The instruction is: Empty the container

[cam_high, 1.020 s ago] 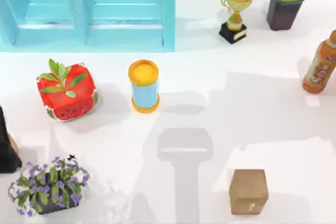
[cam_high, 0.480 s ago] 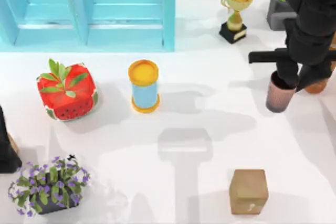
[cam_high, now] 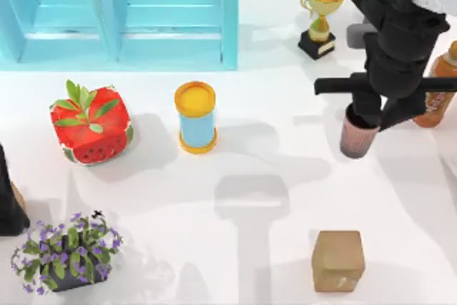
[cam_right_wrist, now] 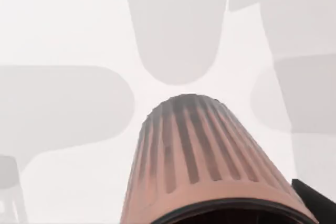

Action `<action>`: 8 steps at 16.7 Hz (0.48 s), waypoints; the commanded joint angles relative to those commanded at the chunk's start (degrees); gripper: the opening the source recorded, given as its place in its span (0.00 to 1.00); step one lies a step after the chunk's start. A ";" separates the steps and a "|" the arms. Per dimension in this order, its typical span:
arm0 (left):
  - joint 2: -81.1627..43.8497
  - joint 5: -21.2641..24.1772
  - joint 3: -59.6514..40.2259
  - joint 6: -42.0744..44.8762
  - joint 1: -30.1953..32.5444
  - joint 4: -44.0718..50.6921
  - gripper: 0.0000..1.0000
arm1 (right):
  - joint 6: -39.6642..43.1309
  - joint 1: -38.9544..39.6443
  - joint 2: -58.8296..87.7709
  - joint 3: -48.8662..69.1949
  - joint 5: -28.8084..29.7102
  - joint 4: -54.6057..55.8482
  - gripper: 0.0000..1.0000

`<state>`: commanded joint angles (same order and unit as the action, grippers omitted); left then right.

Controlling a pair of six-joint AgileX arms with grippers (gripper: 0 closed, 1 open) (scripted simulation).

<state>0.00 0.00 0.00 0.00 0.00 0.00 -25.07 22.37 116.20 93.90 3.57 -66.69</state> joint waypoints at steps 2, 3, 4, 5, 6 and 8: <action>0.00 0.00 0.00 0.00 0.00 0.00 1.00 | -0.04 0.11 0.38 -1.34 0.01 1.81 0.00; 0.00 0.00 0.00 0.00 0.00 0.00 1.00 | 0.00 0.25 0.69 -2.10 0.02 2.95 0.00; 0.00 0.00 0.00 0.00 0.00 0.00 1.00 | 0.03 0.38 0.96 -2.79 0.04 3.90 0.00; 0.00 0.00 0.00 0.00 0.00 0.00 1.00 | 0.02 0.46 1.20 -3.39 0.05 4.77 0.00; 0.00 0.00 0.00 0.00 0.00 0.00 1.00 | -0.07 0.47 1.44 -4.06 0.10 5.93 0.00; 0.00 0.00 0.00 0.00 0.00 0.00 1.00 | -0.30 0.50 2.10 -5.58 0.26 8.23 0.00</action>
<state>0.00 0.00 0.00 0.00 0.00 0.00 -25.37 22.87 118.30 88.32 3.83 -58.46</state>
